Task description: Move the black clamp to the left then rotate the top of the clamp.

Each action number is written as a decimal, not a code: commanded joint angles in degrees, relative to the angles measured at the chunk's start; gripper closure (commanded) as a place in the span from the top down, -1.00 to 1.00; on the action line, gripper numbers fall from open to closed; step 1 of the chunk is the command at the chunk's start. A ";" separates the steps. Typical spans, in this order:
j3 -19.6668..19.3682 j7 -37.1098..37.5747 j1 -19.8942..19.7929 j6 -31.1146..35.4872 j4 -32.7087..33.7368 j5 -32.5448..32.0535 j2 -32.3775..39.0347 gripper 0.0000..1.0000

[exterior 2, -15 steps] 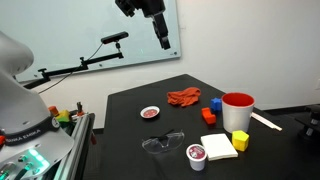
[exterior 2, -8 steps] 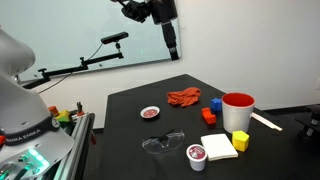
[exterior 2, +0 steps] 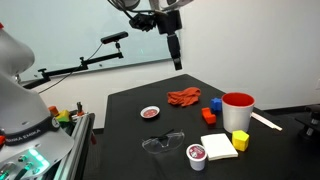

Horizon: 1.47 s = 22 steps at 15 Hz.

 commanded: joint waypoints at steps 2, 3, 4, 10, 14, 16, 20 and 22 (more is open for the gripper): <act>-4.30 0.90 -0.66 1.23 7.38 1.53 6.95 1.00; -5.23 1.06 -0.73 1.49 8.87 1.87 8.46 1.00; -6.18 0.95 -0.95 1.48 10.64 2.48 10.06 1.00; -9.96 0.45 -1.39 0.96 21.39 6.58 19.44 1.00; -12.46 1.52 -1.82 0.05 29.14 7.28 25.75 1.00; -14.01 2.92 -1.80 0.42 31.78 6.51 27.42 1.00; -14.08 1.10 -1.40 2.08 28.28 6.09 27.40 1.00; -14.02 1.12 -1.15 2.08 28.30 6.07 27.42 1.00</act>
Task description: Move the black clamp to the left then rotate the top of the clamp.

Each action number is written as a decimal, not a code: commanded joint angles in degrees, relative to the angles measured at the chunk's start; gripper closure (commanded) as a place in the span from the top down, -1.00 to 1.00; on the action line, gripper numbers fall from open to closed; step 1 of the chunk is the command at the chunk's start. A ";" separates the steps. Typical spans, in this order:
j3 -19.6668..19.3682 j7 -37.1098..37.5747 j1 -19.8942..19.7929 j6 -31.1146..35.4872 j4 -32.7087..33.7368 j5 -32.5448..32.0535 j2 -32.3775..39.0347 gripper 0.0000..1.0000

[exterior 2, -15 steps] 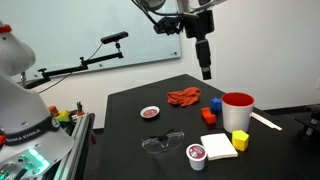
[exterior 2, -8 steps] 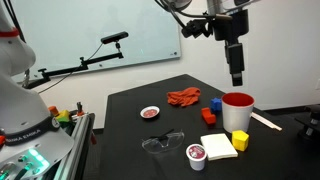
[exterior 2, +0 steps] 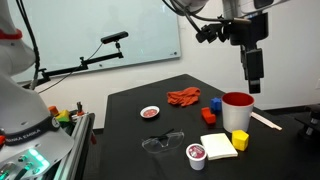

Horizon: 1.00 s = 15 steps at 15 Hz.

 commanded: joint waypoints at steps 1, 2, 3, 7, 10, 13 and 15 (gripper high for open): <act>-0.26 -0.59 0.50 -0.76 0.37 0.79 0.35 1.00; -0.03 -1.22 0.32 -0.85 0.72 1.12 0.96 1.00; -0.20 -1.29 0.30 -0.60 1.57 0.79 1.86 1.00; -0.65 -1.40 -1.35 -1.84 7.46 2.12 6.36 1.00; -1.43 -1.32 -3.11 -2.13 12.57 2.74 9.42 1.00; -1.45 -1.31 -4.93 -1.78 17.94 3.95 13.74 1.00; -1.40 -1.45 -5.52 -2.17 21.52 4.18 16.91 1.00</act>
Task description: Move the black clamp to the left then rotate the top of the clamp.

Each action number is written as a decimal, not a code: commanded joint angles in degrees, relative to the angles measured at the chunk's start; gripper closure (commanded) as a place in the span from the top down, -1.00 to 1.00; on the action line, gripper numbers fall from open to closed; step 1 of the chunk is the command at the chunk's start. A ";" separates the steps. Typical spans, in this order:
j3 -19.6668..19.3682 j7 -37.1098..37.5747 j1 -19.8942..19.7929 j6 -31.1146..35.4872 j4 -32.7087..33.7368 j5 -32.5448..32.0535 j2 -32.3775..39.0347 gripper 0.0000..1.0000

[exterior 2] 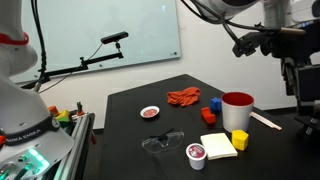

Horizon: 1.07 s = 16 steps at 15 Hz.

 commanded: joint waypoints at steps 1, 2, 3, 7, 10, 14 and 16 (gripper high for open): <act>-0.14 -0.60 -0.61 -2.18 9.08 1.78 6.45 1.00; -0.56 -0.42 -0.14 -4.57 10.21 1.06 6.97 1.00; -0.75 -0.47 0.25 -0.77 5.10 0.90 4.96 1.00; 0.36 -1.71 -0.22 -3.33 7.29 1.77 6.13 1.00; 2.49 -3.88 -1.23 -3.14 7.54 3.55 6.74 1.00; 4.36 -8.07 -2.74 -2.05 9.15 6.31 7.64 1.00; 5.17 -10.47 -3.84 -1.85 11.06 7.44 8.70 1.00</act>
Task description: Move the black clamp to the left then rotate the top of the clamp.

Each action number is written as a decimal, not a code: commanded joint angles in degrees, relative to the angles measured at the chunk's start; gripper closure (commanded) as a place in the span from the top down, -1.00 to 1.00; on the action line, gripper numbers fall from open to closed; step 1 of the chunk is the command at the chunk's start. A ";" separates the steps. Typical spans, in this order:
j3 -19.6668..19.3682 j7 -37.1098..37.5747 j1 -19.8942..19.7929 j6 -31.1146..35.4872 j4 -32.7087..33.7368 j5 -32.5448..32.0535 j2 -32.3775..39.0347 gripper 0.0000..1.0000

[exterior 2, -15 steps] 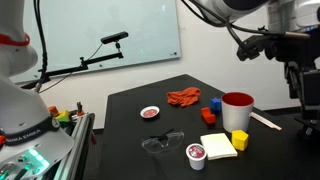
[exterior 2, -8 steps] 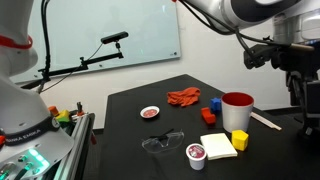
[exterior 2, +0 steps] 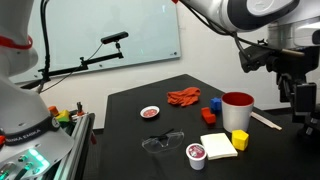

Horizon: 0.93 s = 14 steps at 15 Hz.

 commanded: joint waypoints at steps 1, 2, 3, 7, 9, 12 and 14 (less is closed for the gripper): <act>2.27 -6.38 -2.87 -0.01 4.61 3.41 1.86 1.00; 2.63 -7.26 -3.38 -0.28 5.89 3.68 2.64 1.00; 2.89 -7.91 -3.76 -0.59 7.25 3.82 3.54 1.00; 3.59 -8.62 -4.23 -1.50 12.12 3.54 7.21 1.00; 3.82 -8.62 -4.08 -1.88 14.19 3.38 8.51 1.00; 4.12 -9.01 -3.98 -2.07 17.02 3.00 10.02 1.00; 4.19 -8.98 -4.05 -2.83 19.04 2.95 11.10 1.00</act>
